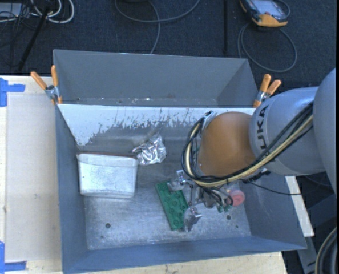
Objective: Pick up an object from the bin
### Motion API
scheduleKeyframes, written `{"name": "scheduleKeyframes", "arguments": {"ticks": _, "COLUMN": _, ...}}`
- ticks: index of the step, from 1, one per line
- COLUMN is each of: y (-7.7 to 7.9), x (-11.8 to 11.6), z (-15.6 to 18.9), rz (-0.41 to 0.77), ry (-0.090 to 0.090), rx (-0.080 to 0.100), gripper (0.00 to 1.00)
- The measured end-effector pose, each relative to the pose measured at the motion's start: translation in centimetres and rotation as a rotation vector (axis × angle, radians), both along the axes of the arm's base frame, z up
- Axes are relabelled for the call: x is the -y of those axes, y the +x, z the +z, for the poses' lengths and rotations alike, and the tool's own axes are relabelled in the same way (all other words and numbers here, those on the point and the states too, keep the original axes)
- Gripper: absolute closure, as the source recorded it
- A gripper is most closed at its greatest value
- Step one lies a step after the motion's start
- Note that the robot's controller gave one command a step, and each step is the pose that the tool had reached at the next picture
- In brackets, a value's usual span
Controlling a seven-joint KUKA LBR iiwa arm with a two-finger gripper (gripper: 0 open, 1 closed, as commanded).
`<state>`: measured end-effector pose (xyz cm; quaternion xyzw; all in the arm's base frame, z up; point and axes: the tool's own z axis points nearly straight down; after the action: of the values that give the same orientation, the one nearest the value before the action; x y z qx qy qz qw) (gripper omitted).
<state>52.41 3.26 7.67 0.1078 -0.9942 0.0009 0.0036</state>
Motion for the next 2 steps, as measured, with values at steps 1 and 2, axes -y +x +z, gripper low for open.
{"name": "scheduleKeyframes", "arguments": {"ticks": 1, "y": -0.35, "x": 0.84, "z": -0.03, "rz": 0.010, "ry": 0.010, "rx": 0.015, "gripper": 0.00}}
{"name": "scheduleKeyframes", "arguments": {"ticks": 2, "y": -0.39, "x": 0.97, "z": -0.07, "rz": 0.007, "ry": 0.009, "rx": 0.013, "gripper": 1.00}}
